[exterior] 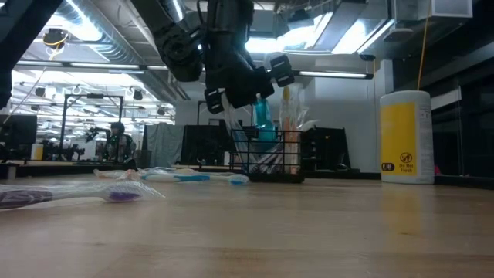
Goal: Pick & Place toothbrushing station
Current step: Put the blue mouthwash into the black mesh organizer, then put the blue toothbrush into the black mesh organizer
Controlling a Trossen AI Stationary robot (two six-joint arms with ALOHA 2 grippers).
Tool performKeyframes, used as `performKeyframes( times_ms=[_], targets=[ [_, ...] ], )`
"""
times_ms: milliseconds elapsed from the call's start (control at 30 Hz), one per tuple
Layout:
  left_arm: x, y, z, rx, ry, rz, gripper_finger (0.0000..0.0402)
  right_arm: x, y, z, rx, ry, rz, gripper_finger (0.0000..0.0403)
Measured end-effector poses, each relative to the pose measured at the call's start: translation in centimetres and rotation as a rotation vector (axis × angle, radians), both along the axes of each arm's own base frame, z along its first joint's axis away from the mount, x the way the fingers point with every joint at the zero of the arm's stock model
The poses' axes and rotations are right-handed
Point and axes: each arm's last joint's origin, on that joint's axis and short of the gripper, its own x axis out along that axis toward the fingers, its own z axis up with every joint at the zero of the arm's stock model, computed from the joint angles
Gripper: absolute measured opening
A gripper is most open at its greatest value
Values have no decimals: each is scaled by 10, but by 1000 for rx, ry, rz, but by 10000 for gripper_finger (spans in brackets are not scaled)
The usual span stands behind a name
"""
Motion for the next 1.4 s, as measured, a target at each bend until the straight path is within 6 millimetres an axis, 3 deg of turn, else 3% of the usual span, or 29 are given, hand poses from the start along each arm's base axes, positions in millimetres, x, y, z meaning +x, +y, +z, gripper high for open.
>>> performKeyframes(
  times_ms=[167, 333, 433, 667, 800, 1000, 1200, 1300, 1400],
  targets=[
    [1, 2, 2, 10, 0, -30, 87, 0, 0, 0, 0, 0, 0, 164],
    [1, 1, 2, 10, 0, -33, 151, 0, 0, 0, 0, 0, 0, 164],
    [1, 0, 2, 11, 2, -34, 169, 0, 0, 0, -1, 0, 1, 164],
    [1, 0, 4, 15, -14, -38, 145, 0, 0, 0, -4, 1, 2, 164],
    [2, -8, 14, 68, -37, -83, 128, 0, 0, 0, -10, 2, 3, 164],
    [-13, -44, 69, 215, 80, -124, 117, 0, 0, 0, -31, 5, 10, 164],
    [-52, -97, 134, 278, 349, -127, 116, 0, 0, 0, -67, 6, 18, 164],
    [-76, -123, 151, 256, 469, -133, 116, 0, 0, 1, -90, 6, 24, 164],
    [-100, -147, 155, 229, 546, -125, 116, 1, 0, 2, -111, -1, 25, 164]
  ],
)
